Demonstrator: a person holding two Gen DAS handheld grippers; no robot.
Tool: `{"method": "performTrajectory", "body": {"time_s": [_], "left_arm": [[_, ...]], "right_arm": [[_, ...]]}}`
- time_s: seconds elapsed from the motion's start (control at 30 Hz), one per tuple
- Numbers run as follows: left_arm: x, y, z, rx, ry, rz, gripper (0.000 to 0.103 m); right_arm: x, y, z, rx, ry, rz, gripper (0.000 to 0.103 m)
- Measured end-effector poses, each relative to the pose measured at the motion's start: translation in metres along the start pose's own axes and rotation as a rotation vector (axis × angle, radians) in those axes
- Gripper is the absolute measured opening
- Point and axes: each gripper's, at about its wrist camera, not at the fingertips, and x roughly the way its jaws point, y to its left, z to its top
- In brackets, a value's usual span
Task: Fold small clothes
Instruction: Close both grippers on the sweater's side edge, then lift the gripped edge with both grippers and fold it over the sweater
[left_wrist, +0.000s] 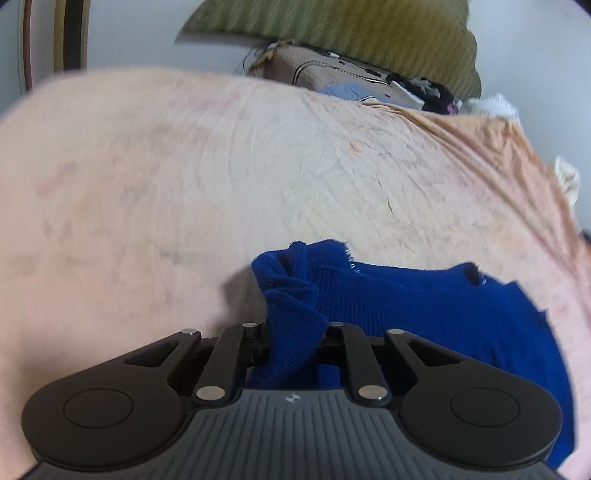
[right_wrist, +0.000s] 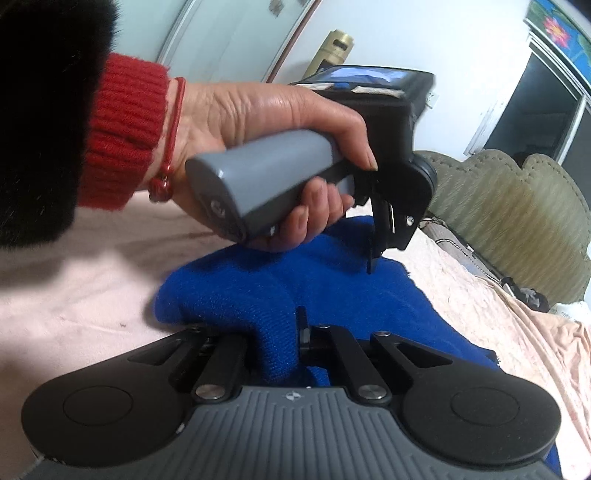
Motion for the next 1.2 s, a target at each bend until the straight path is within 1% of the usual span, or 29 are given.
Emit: {"method": "performTrajectory", "body": {"time_s": [0.17,0.33,0.5,0.57,0.83,1.07,1.2], "left_arm": [[-0.027,-0.039,0.001,0.111,-0.069,0.118,0.012],[-0.038,-0.074,0.002,0.173,-0.09,0.198,0.012],[-0.04,-0.099,0.004,0.189,-0.084,0.217,0.012],[-0.04,-0.11,0.004,0.201,-0.087,0.223,0.012],[-0.041,-0.153,0.005,0.235,-0.112,0.222,0.012],[-0.034,-0.193,0.003,0.28,-0.142,0.198,0.011],[-0.02,-0.225,0.001,0.328,-0.135,0.181,0.011]], "right_arm": [[-0.02,-0.018,-0.005,0.044,-0.048,-0.03,0.004],[-0.043,-0.037,-0.015,0.101,-0.08,-0.058,0.004],[-0.067,-0.057,-0.029,0.157,-0.1,-0.086,0.004],[-0.07,-0.068,-0.036,0.187,-0.1,-0.092,0.004],[-0.091,-0.1,-0.066,0.327,-0.1,-0.098,0.004],[-0.102,-0.137,-0.093,0.497,-0.106,-0.077,0.004],[-0.112,-0.155,-0.111,0.594,-0.111,-0.077,0.004]]}}
